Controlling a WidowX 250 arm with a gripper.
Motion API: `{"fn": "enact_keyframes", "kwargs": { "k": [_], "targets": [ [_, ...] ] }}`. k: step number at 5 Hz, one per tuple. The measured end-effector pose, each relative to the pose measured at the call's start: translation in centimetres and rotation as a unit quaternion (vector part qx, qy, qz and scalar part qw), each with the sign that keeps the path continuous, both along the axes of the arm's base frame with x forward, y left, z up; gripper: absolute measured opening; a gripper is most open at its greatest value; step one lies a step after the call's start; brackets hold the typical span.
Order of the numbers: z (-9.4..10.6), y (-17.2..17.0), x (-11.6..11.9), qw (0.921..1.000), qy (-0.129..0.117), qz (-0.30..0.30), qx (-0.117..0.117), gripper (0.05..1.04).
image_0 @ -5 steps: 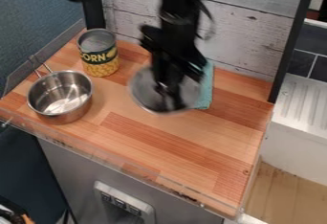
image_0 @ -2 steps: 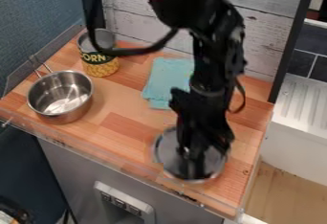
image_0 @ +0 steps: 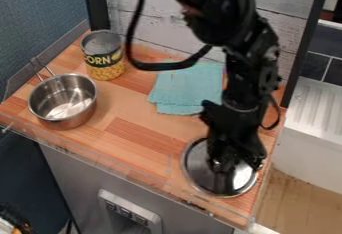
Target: Move the silver lid to the bottom right corner of the table
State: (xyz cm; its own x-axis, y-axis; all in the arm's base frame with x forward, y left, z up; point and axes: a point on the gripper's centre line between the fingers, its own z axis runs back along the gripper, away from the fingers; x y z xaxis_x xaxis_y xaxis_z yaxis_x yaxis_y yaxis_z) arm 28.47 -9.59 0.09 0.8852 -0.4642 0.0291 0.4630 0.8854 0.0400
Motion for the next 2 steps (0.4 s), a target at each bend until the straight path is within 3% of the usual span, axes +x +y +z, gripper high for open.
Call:
{"fn": "enact_keyframes", "kwargs": {
  "k": [1,2],
  "targets": [
    [0.03,-0.71,0.34,0.9999,-0.003,-0.011,0.003,0.332],
    [0.02,-0.93,-0.07,0.9999,0.001,0.003,0.016,0.633]
  ]
}}
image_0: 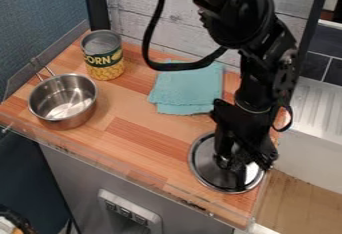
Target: Move the silver lid to the bottom right corner of the table
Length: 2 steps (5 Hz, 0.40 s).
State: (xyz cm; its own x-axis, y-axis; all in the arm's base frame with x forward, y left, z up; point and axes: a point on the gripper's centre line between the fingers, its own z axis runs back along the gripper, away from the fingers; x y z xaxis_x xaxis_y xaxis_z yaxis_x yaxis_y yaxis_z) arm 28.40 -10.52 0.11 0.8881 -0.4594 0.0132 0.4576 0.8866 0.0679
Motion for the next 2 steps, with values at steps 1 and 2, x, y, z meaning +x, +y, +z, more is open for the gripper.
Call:
{"fn": "enact_keyframes", "kwargs": {
  "k": [1,2],
  "targets": [
    [2.2,1.0,-0.5,0.9963,-0.019,0.073,0.041,0.925],
    [5.1,1.8,-1.0,0.9903,-0.038,0.127,0.043,1.008]
  ]
}}
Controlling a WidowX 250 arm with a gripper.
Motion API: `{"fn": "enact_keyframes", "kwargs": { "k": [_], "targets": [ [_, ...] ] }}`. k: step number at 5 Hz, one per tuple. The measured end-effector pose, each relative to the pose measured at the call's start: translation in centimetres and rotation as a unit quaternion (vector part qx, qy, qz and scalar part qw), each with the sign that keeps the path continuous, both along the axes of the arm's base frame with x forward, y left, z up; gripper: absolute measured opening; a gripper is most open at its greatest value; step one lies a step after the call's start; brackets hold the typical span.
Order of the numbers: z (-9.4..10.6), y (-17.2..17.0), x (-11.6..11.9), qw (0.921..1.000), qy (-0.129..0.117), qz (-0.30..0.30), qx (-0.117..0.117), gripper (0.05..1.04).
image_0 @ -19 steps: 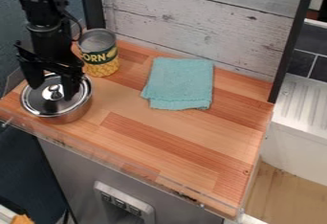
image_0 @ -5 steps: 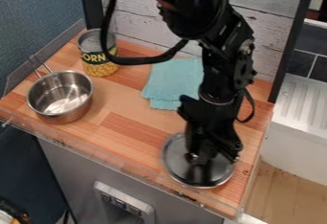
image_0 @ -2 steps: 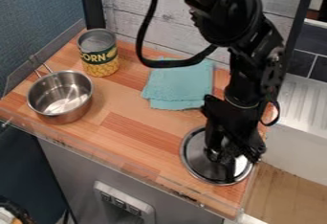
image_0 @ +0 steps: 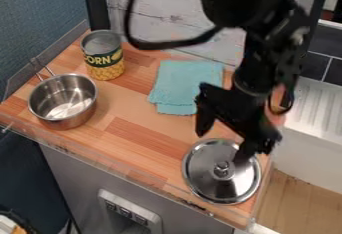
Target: Move the silver lid to the bottom right corner of the table
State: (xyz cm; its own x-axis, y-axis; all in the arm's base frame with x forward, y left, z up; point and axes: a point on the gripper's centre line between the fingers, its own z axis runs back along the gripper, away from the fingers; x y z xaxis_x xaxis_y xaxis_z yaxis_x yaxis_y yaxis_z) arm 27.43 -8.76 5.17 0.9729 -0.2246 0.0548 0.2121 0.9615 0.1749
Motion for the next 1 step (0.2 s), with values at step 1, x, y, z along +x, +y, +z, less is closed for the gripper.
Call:
{"fn": "enact_keyframes", "kwargs": {
  "k": [1],
  "targets": [
    [0.59,0.31,-0.26,0.9997,0.005,0.021,-0.01,1.003]
  ]
}}
